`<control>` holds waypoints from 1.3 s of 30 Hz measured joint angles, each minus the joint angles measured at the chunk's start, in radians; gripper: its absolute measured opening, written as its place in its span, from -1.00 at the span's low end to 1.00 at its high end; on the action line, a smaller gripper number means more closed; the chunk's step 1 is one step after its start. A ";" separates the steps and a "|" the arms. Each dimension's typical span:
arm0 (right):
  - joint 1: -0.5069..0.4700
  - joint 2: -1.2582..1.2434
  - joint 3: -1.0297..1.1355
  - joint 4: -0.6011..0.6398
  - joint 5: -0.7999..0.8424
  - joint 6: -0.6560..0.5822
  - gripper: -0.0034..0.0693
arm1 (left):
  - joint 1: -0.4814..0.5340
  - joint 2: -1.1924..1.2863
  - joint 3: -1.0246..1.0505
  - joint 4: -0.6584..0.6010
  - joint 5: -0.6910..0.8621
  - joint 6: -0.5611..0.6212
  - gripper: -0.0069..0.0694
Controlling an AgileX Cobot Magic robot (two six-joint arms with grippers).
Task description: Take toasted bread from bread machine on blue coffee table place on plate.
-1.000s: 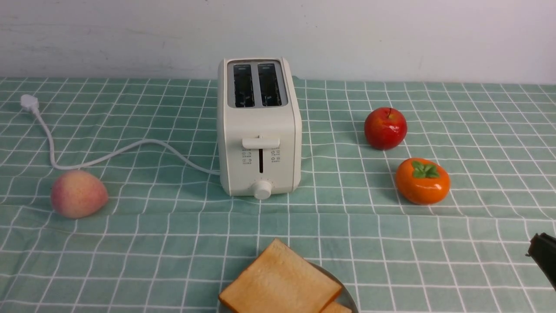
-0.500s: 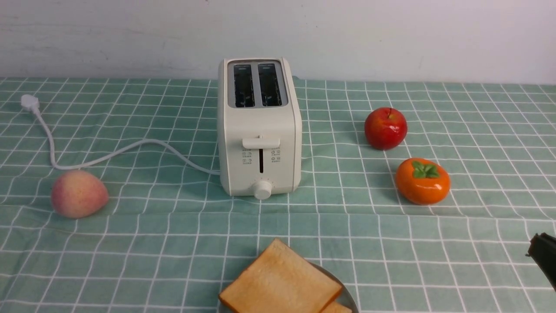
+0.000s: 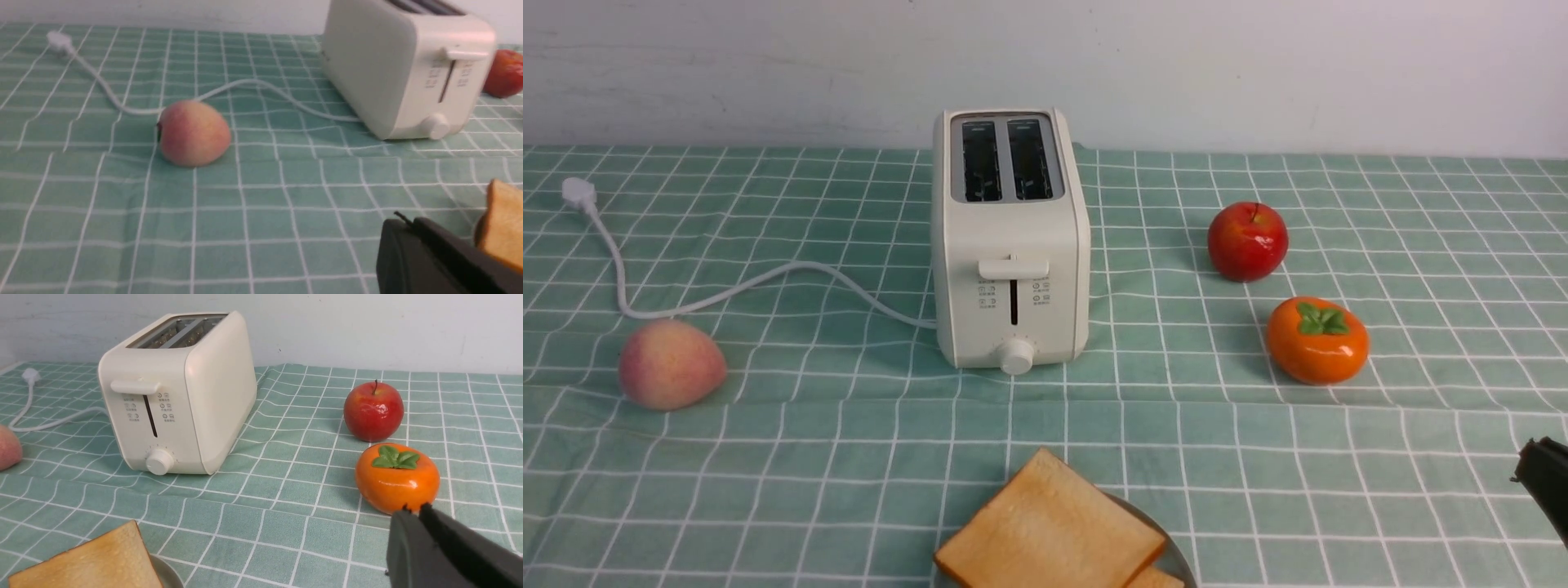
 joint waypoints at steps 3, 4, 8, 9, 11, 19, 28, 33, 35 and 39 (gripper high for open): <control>0.000 0.000 0.001 0.000 0.000 0.000 -0.82 | 0.034 -0.001 0.086 0.034 -0.001 -0.053 -0.81; 0.000 0.000 0.001 0.000 0.001 0.000 -0.81 | 0.042 -0.001 0.112 0.038 -0.006 -0.059 -0.81; 0.000 0.000 0.001 0.000 0.003 0.001 -0.80 | 0.044 -0.001 0.182 0.042 -0.029 -0.062 -0.81; 0.000 0.000 0.001 0.000 0.003 0.001 -0.79 | 0.044 -0.001 0.184 0.044 -0.041 -0.063 -0.81; 0.000 0.000 0.001 0.000 0.003 0.001 -0.78 | 0.044 -0.001 0.188 0.044 -0.058 -0.063 -0.80; 0.000 0.000 0.001 0.000 0.003 0.003 -0.77 | 0.044 -0.001 0.189 0.044 -0.065 -0.046 -0.77; 0.000 0.000 0.001 0.000 0.003 0.003 -0.75 | 0.044 -0.001 0.189 0.031 -0.066 0.000 -0.77; 0.000 0.000 0.001 0.000 0.004 0.003 -0.72 | 0.044 -0.001 0.189 0.028 -0.067 -0.001 -0.74; 0.000 0.000 0.001 0.000 0.004 0.003 -0.71 | 0.044 -0.001 0.190 0.028 -0.067 -0.002 -0.74; 0.000 0.000 0.001 0.000 0.004 0.003 -0.70 | 0.044 -0.001 0.190 0.026 -0.068 -0.002 -0.74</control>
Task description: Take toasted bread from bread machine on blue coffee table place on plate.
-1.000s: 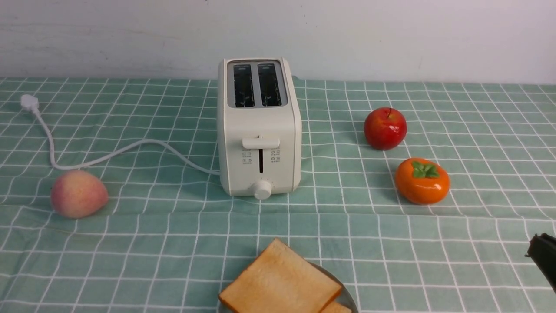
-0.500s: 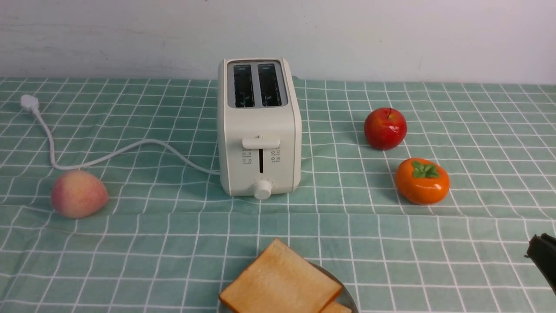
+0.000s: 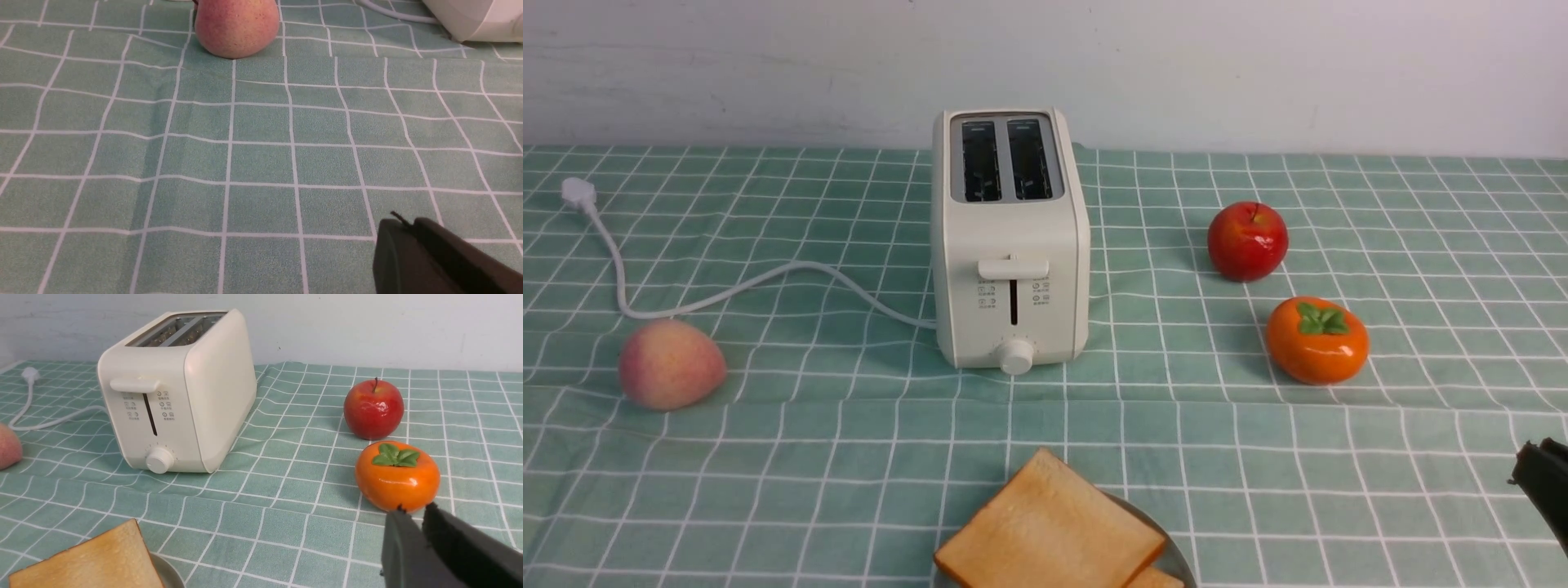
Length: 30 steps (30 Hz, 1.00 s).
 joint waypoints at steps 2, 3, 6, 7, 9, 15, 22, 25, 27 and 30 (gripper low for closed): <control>0.000 0.000 0.000 0.000 0.000 0.000 -0.69 | 0.000 0.000 0.000 -0.001 0.000 0.000 -0.74; 0.000 0.000 0.000 0.000 0.000 0.000 -0.68 | 0.000 0.000 0.000 -0.001 0.000 0.000 -0.73; 0.000 0.000 0.000 0.000 0.000 0.000 -0.67 | 0.000 0.000 0.000 -0.001 0.000 0.000 -0.72; 0.000 0.000 0.000 0.000 0.000 0.000 -0.67 | 0.000 0.000 0.000 -0.001 0.000 0.000 -0.72; 0.000 0.000 0.000 0.000 0.000 0.000 -0.65 | 0.000 0.000 0.000 -0.001 0.000 0.000 -0.72; 0.000 0.000 0.000 0.000 0.000 0.000 -0.63 | 0.000 0.000 0.000 -0.001 0.000 0.000 -0.72; -0.063 -0.045 0.000 0.000 0.010 0.000 -0.61 | 0.000 0.000 0.000 -0.001 0.000 0.000 -0.71; -0.167 -0.115 0.000 0.000 0.022 0.000 -0.60 | 0.000 0.000 0.000 -0.001 0.000 -0.001 -0.69; -0.224 -0.162 0.000 -0.002 0.023 0.000 -0.60 | 0.000 0.000 0.000 -0.001 0.000 -0.001 -0.68; -0.323 -0.262 0.000 -0.004 0.023 0.000 -0.59 | 0.000 0.000 0.000 -0.001 0.000 -0.001 -0.68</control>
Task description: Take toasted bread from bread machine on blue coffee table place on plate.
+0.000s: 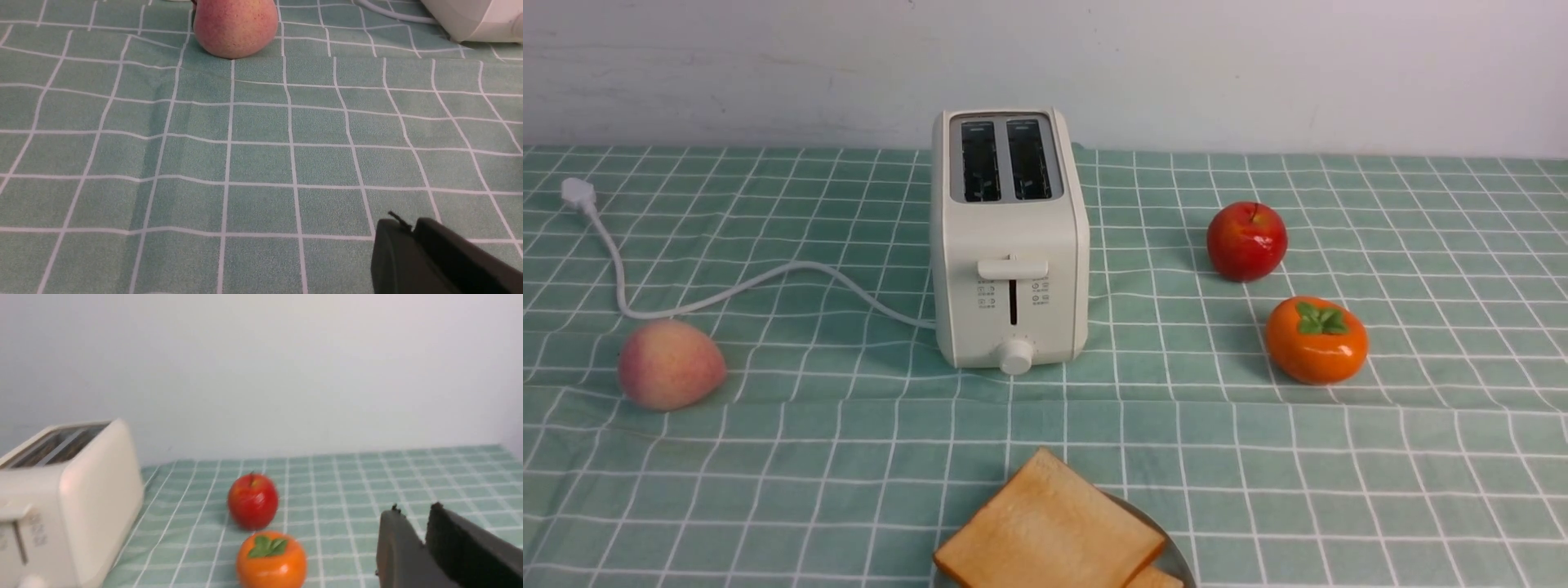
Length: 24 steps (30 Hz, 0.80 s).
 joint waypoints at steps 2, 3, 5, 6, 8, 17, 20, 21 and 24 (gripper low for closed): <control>-0.045 -0.063 0.000 -0.001 0.000 0.000 -0.58 | 0.000 0.000 0.000 0.000 0.000 0.000 -0.67; -0.065 -0.101 0.000 -0.003 0.001 0.000 -0.58 | 0.000 0.000 0.000 0.000 0.000 0.000 -0.67; -0.084 -0.131 0.000 -0.003 0.007 0.000 -0.58 | 0.000 0.000 0.000 0.000 0.000 0.000 -0.67; -0.104 -0.177 0.000 -0.003 0.024 0.000 -0.57 | 0.000 0.000 0.000 0.000 0.000 0.000 -0.67; -0.117 -0.211 0.001 -0.003 0.053 0.000 -0.56 | 0.000 0.000 0.000 0.000 0.000 0.000 -0.66; -0.134 -0.248 0.129 -0.003 0.284 0.000 -0.53 | 0.000 0.000 0.000 0.000 0.000 0.000 -0.63; -0.134 -0.248 0.189 -0.003 0.332 0.000 -0.52 | 0.000 0.000 0.000 0.000 0.000 0.000 -0.63; -0.134 -0.248 0.196 -0.003 0.371 0.000 -0.51 | 0.000 0.000 0.000 0.000 0.000 0.000 -0.63; -0.134 -0.248 0.195 -0.003 0.446 0.000 -0.51 | 0.000 0.000 0.000 0.000 0.000 0.000 -0.63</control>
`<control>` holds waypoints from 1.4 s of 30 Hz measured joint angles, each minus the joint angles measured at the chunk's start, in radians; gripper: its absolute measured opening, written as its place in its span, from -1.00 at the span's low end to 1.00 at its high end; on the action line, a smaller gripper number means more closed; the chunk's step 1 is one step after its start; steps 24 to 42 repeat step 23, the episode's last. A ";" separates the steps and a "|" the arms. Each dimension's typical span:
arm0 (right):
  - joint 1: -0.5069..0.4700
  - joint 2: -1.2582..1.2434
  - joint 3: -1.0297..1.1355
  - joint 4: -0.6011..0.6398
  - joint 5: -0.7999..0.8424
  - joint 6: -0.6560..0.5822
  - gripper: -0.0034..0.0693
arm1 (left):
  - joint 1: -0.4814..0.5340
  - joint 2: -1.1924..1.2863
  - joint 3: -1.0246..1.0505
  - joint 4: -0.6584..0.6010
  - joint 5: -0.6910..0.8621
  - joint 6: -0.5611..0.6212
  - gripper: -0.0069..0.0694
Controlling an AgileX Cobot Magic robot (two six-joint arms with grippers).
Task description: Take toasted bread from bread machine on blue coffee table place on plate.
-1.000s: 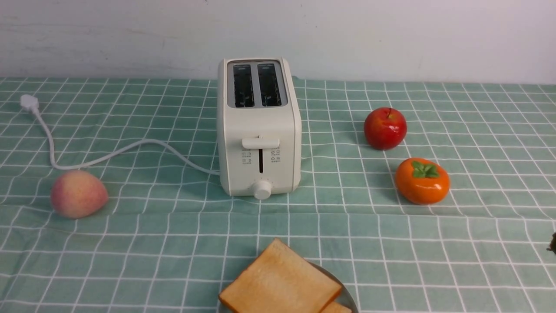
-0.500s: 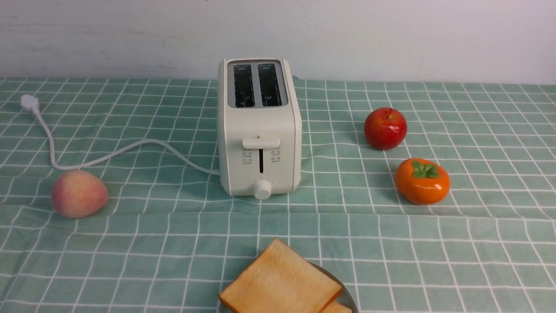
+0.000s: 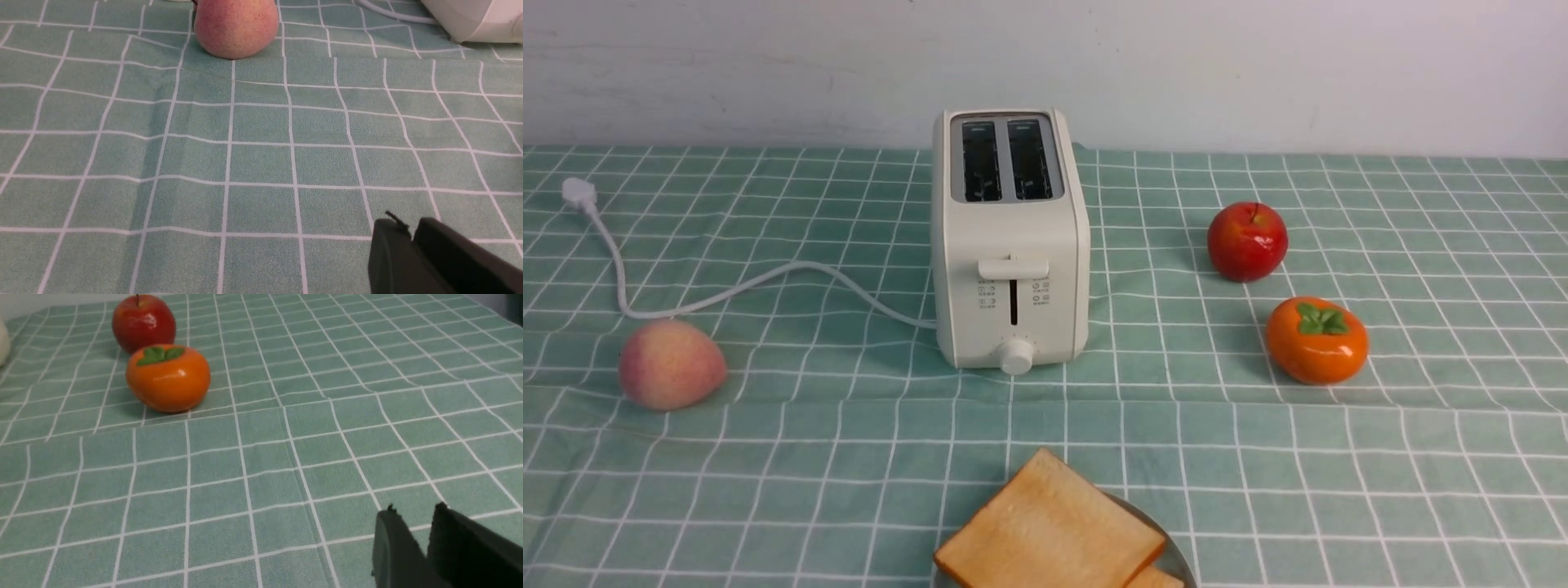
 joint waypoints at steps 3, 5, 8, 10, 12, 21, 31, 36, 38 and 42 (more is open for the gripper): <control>0.000 0.000 -0.001 0.000 0.004 0.000 -0.50 | 0.000 0.000 0.000 0.000 0.000 0.000 -0.63; 0.008 0.000 -0.002 0.000 0.009 0.000 -0.50 | 0.000 0.000 0.000 0.000 0.000 0.000 -0.63; 0.038 0.000 -0.002 0.000 0.010 0.000 -0.49 | 0.000 0.000 0.000 0.000 -0.001 0.000 -0.61; 0.044 0.000 -0.002 0.000 0.010 0.000 -0.48 | 0.000 0.000 0.000 0.000 -0.001 0.000 -0.61; 0.048 0.000 -0.002 0.000 0.010 0.000 -0.47 | 0.000 0.000 0.000 0.000 -0.001 0.000 -0.60; 0.080 0.000 -0.002 -0.001 0.010 0.000 -0.45 | 0.000 0.000 0.000 0.000 -0.001 0.000 -0.58; 0.101 0.000 -0.002 -0.001 0.010 0.000 -0.44 | 0.000 0.000 0.000 0.000 -0.001 0.000 -0.58; 0.101 0.000 -0.002 -0.001 0.010 0.000 -0.44 | 0.000 0.000 0.000 0.000 -0.001 0.000 -0.58; 0.101 0.000 -0.002 -0.001 0.010 0.000 -0.44 | 0.000 0.000 0.000 0.000 -0.001 0.000 -0.58; 0.101 0.000 -0.002 -0.001 0.010 0.000 -0.44 | 0.000 0.000 0.000 0.000 -0.001 0.000 -0.58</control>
